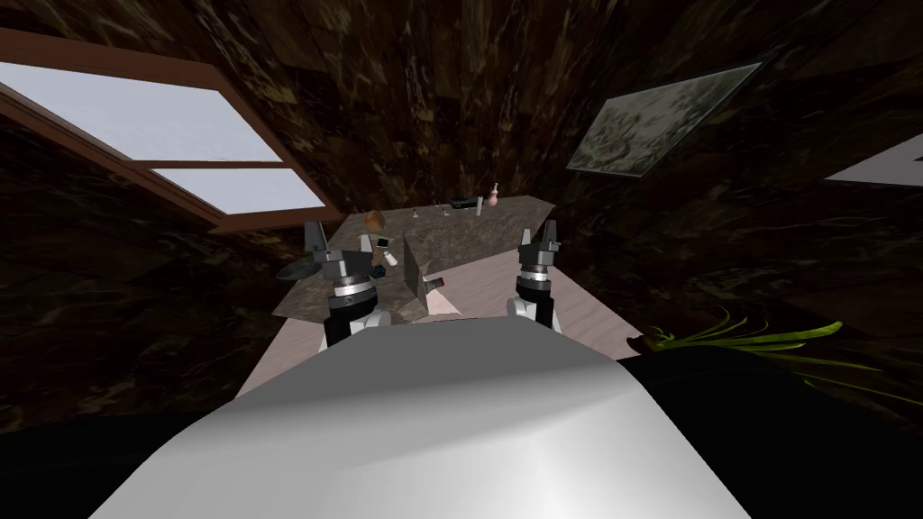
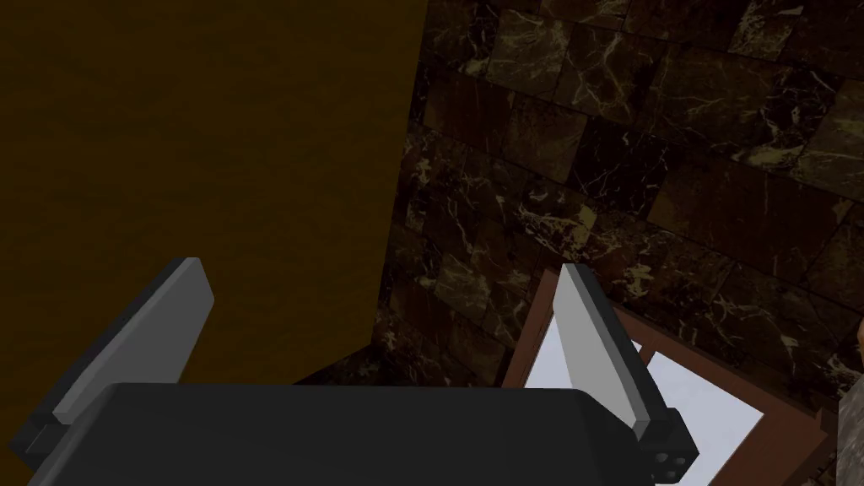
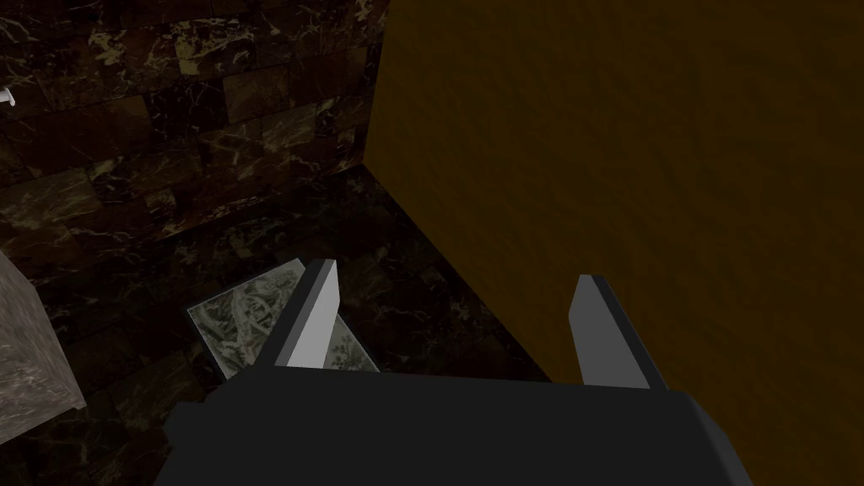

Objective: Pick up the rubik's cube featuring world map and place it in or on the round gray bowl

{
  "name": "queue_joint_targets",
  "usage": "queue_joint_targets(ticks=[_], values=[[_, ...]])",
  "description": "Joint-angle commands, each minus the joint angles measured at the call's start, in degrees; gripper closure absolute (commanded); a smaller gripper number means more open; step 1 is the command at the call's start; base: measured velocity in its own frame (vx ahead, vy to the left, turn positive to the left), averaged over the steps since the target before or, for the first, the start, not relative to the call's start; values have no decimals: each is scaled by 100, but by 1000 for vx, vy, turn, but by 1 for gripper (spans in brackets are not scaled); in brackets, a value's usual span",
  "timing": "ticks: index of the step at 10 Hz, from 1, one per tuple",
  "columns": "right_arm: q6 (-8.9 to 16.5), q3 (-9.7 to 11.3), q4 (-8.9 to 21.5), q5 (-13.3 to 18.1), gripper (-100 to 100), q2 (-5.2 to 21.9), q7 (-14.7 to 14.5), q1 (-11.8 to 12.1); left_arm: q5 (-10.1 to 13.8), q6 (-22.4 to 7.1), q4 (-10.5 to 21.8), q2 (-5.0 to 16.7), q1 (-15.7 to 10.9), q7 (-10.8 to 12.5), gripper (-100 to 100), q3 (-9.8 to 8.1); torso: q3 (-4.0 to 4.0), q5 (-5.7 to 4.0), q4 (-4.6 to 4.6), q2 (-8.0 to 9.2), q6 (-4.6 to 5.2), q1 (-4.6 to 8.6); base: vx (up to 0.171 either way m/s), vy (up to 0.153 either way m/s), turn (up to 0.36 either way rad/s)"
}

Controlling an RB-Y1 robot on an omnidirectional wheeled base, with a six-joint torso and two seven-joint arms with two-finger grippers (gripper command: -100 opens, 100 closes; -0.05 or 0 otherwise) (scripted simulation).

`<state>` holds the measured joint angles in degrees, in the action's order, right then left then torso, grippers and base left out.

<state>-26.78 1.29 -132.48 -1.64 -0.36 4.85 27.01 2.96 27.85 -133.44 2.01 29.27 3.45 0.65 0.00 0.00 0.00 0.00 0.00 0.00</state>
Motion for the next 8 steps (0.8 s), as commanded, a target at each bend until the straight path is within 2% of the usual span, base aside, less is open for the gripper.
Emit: queue_joint_targets(ticks=[1,4,8], values=[[0,0,0,0,0,0,0,0,141,58,100,198,-7,110,-100,15,0,0,0,0,0,0,-19,-7,39],[0,0,0,0,0,0,0,0,465,202,306,385,-11,356,-100,41,8,0,3,15,0,2,-39,-11,38],[0,0,0,0,0,0,0,0,1076,482,671,525,-9,807,-100,80,9,-1,4,16,-1,3,-40,-10,57]])
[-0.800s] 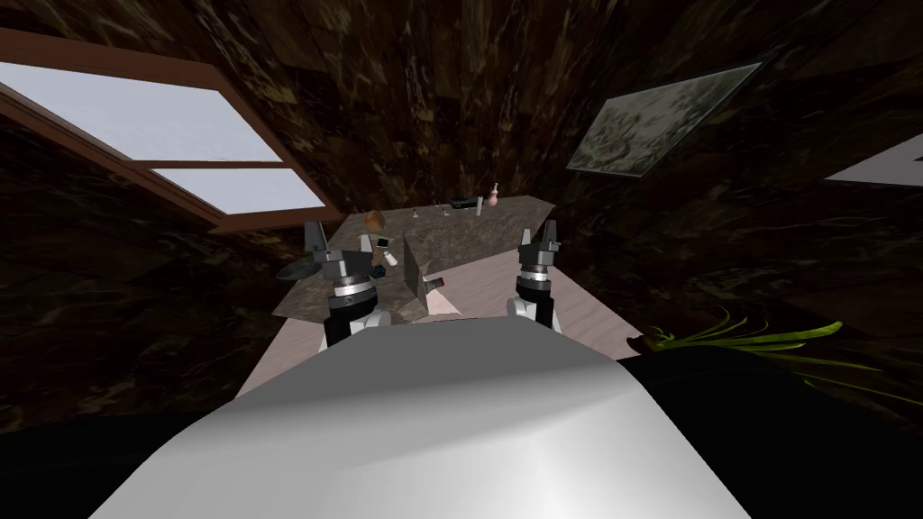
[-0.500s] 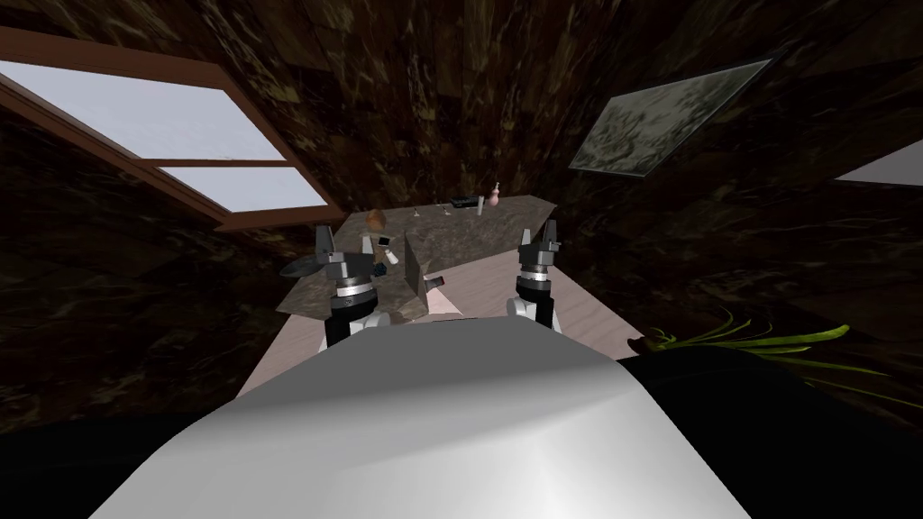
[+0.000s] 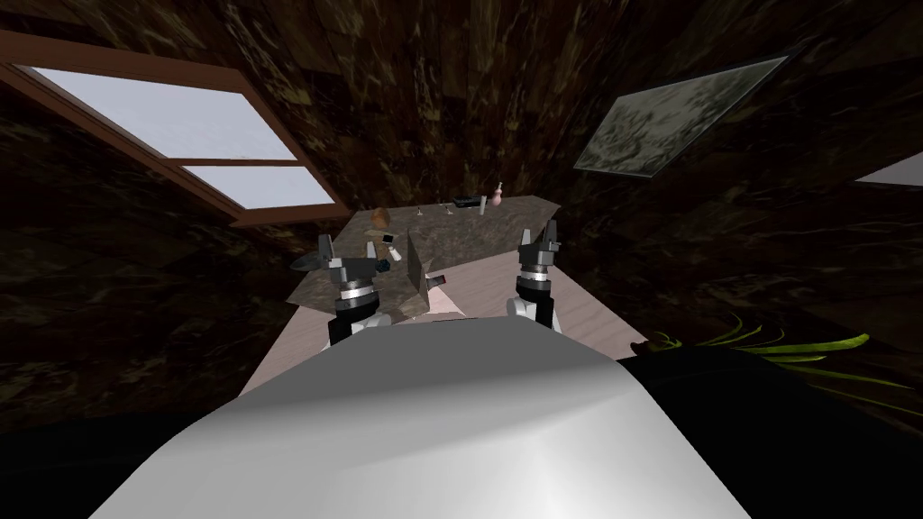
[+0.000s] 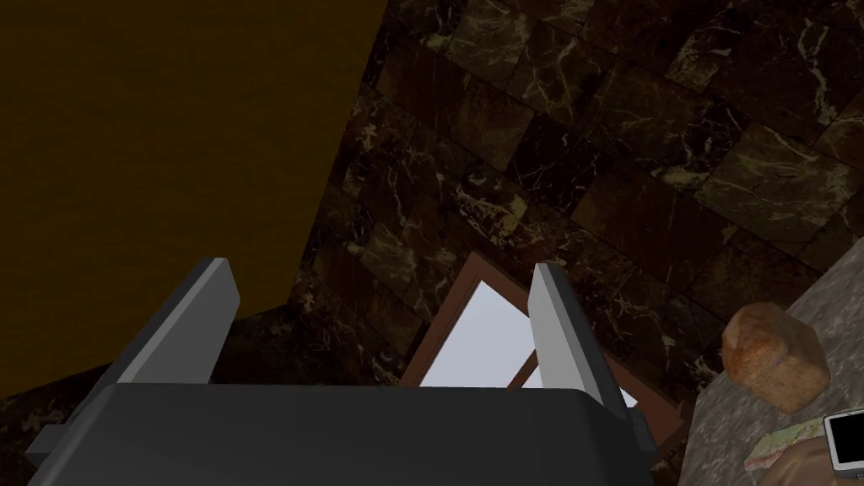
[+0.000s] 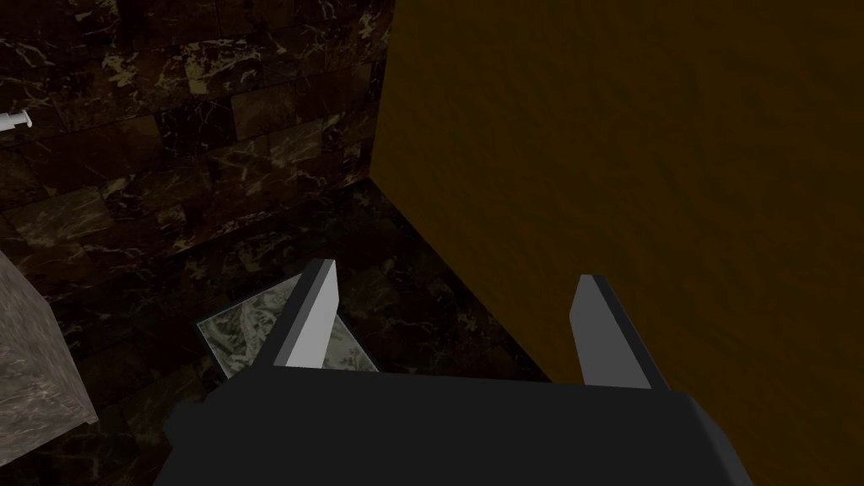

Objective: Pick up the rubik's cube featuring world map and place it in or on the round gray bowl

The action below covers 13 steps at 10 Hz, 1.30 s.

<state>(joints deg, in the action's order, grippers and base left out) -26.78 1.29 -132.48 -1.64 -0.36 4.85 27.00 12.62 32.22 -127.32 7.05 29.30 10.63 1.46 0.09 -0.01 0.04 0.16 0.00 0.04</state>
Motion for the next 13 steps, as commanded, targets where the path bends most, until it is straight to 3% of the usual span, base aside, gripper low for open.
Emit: queue_joint_targets(ticks=[1,8,13], values=[[0,0,0,0,0,0,0,0,278,123,161,46,-13,213,-100,9,0,0,0,0,0,0,-43,-18,64],[0,0,0,0,0,0,0,0,1436,592,970,125,-53,1109,-100,94,-2,0,0,-4,1,-3,-37,-9,63],[0,0,0,0,0,1,0,0,2038,675,1633,134,-161,1712,-100,197,-10,3,-3,-18,1,-16,0,26,27]])
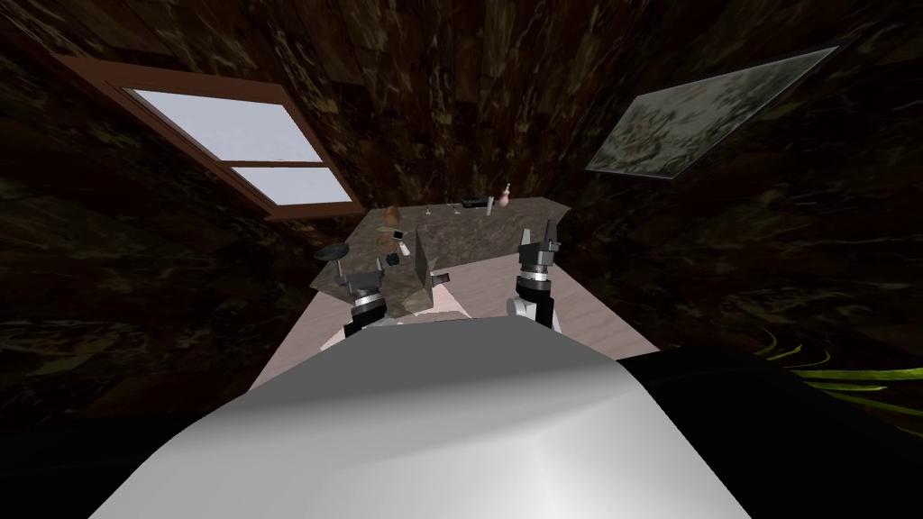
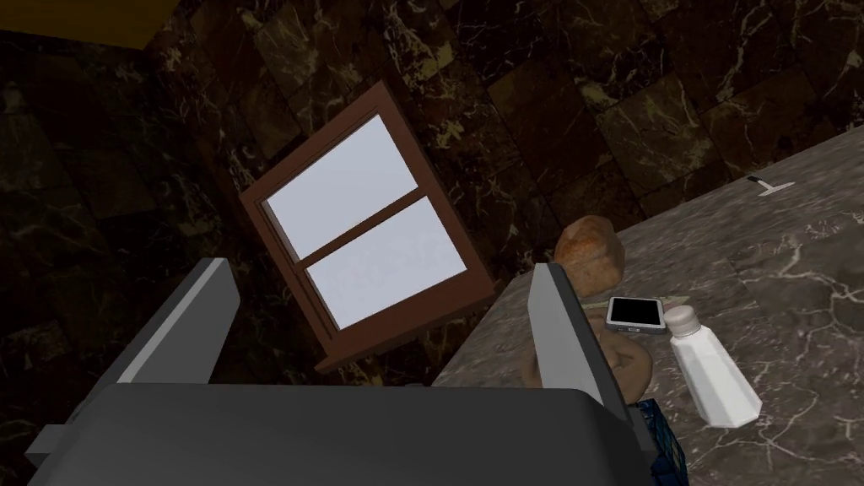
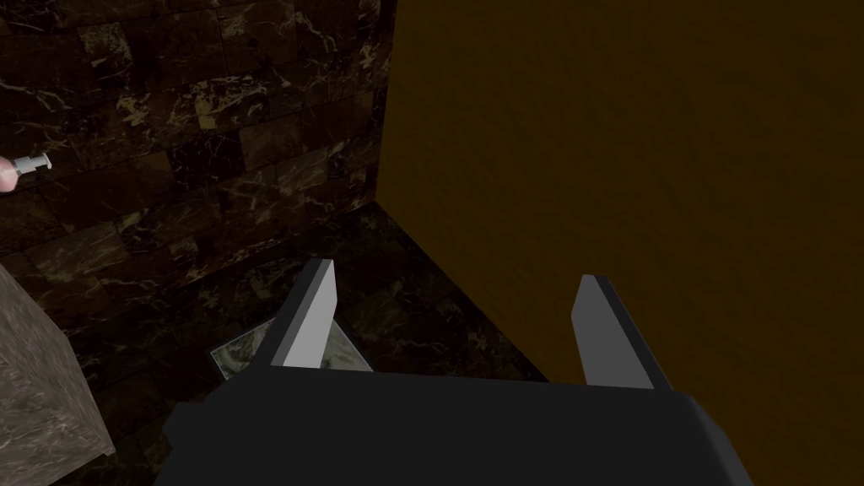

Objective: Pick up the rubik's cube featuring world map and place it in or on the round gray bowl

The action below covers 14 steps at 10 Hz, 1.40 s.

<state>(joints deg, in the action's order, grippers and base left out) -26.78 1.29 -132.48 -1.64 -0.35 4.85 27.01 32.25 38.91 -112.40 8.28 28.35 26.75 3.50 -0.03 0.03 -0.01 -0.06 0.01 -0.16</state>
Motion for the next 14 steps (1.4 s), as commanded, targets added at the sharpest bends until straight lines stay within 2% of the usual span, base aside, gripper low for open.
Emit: queue_joint_targets(ticks=[1,2,6,11,14], values=[[0,0,0,0,0,0,0,0,162,-10,278,10,-97,212,-100,17,0,0,0,0,0,0,23,60,6],[0,0,0,0,0,0,0,0,162,-10,278,10,-97,212,-100,17,-2,1,-1,-3,0,-6,15,42,-4],[0,0,0,0,0,0,0,0,395,-182,830,10,-253,624,-100,129,-6,2,-2,-10,1,-11,34,62,-17],[0,0,0,0,0,1,0,1,514,-541,1510,-4,-475,1058,-100,285,-12,4,-5,-20,1,-17,62,91,-42],[0,0,0,0,0,1,0,1,553,-774,1910,-86,-594,1279,-100,368,-14,4,-5,-24,0,-19,70,93,-51]])
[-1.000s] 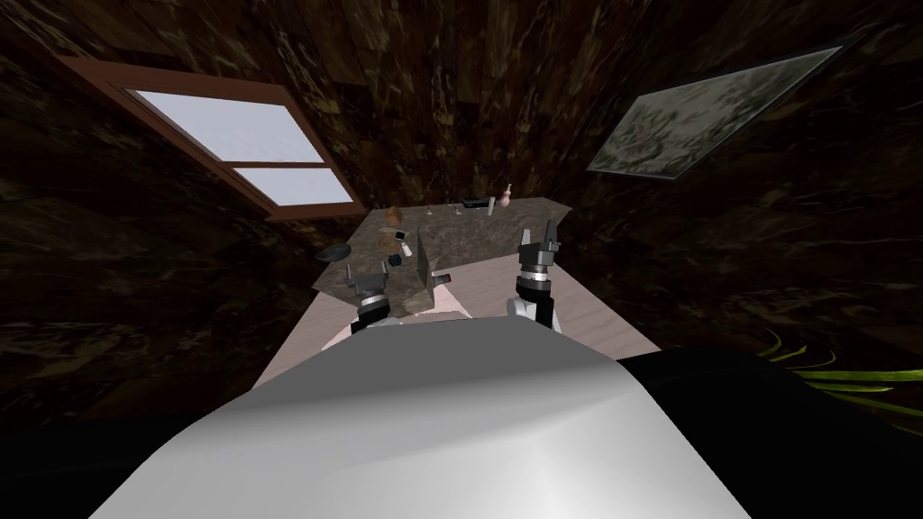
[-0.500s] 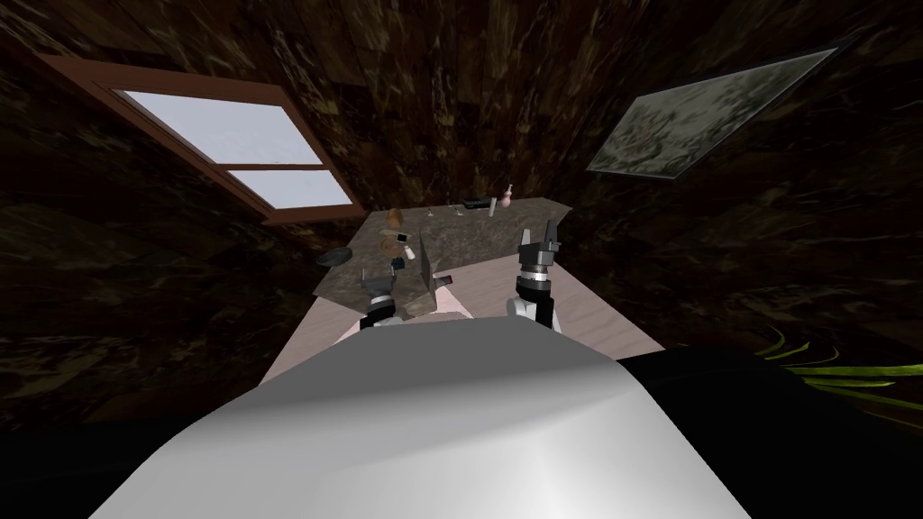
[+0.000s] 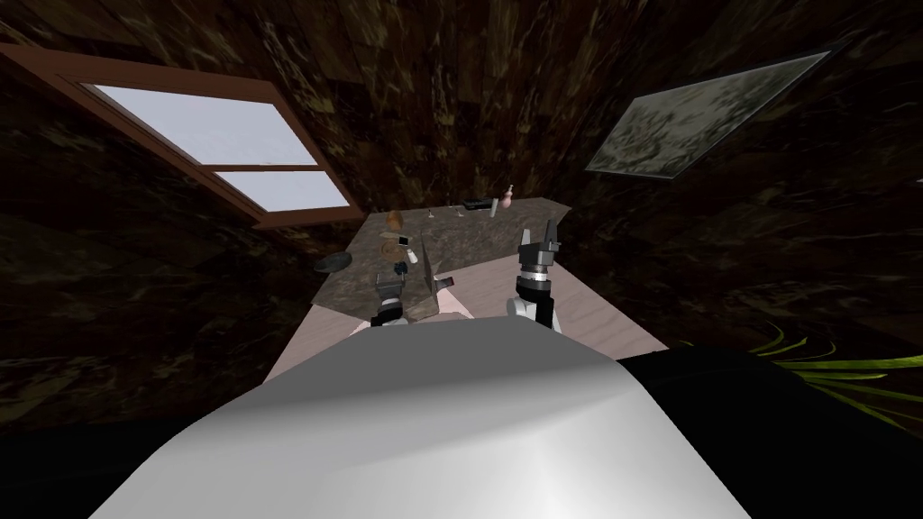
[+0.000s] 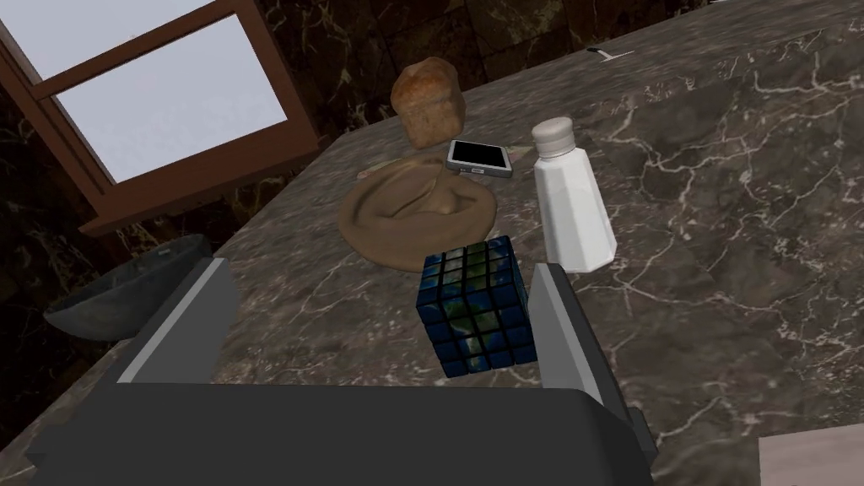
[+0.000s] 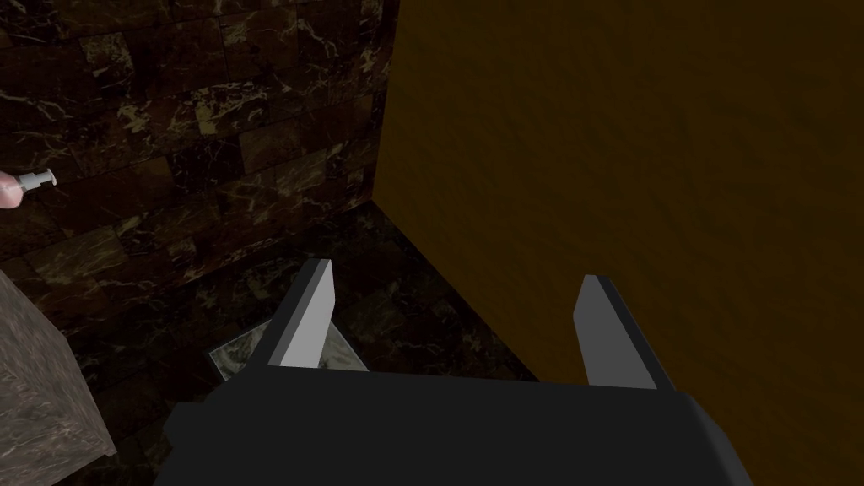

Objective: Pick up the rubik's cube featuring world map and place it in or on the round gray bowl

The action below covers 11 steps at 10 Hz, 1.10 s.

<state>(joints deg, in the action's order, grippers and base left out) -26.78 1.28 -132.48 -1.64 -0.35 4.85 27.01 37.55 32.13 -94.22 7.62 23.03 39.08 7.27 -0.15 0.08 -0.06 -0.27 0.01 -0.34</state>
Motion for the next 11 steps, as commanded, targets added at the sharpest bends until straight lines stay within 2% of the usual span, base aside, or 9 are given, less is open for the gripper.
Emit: queue_joint_targets(ticks=[1,7,8,9,10,11], values=[[0,0,0,0,0,0,0,0,35,-169,221,-72,-95,111,-100,15,0,0,0,0,0,0,76,103,-42],[0,0,0,0,0,0,0,1,117,-483,816,-636,-171,366,-100,74,-10,-2,-4,-17,0,9,95,81,-33],[0,0,0,0,0,0,0,1,109,-443,743,-560,-142,360,-100,81,-8,-2,-3,-13,-1,8,36,39,-7],[0,0,0,0,0,-1,0,0,113,-467,740,-567,-139,363,0,77,1,-4,0,4,-1,22,8,7,0],[0,1,0,0,0,-1,0,0,198,-548,802,-458,-268,419,-100,-89,9,-7,3,16,-1,33,0,-29,-97],[0,1,0,0,0,-1,0,-1,255,-604,843,-386,-353,457,-100,-200,12,-10,5,22,1,46,-11,-55,-98]])
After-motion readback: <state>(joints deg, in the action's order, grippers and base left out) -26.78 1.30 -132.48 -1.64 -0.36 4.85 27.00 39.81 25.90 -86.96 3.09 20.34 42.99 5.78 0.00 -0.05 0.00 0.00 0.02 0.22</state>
